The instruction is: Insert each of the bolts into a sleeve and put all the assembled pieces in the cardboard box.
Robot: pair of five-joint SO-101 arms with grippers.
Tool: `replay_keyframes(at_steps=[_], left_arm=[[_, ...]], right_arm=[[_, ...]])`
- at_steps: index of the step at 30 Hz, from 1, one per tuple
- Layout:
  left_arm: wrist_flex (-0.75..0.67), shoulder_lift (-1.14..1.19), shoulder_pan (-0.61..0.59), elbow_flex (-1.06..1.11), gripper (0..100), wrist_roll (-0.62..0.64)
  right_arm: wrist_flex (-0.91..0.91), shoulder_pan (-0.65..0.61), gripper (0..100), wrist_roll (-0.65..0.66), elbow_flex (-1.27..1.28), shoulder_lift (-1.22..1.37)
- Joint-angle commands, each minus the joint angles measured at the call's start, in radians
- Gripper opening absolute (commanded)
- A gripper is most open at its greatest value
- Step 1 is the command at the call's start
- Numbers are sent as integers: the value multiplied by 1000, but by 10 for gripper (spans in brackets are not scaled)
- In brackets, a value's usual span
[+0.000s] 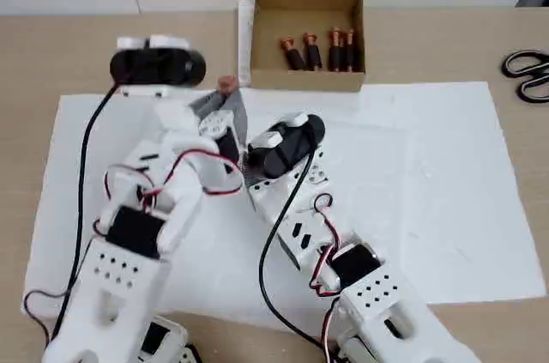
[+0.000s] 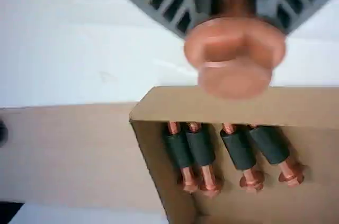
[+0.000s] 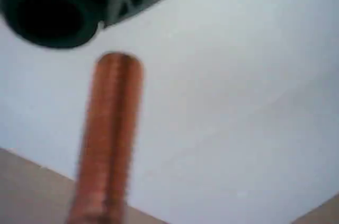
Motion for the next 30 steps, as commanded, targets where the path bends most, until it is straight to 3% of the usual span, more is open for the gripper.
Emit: replay_keyframes(at_steps=[1, 8, 30], left_arm=[[-120, -91, 5, 64, 5, 5], [-153, -98, 6, 88, 5, 5], [-98, -97, 52, 111, 5, 5]], right_arm=[[-25, -1, 4, 3, 8, -19], [-22, -1, 4, -64, 12, -22], [-24, -44, 4, 3, 11, -28]])
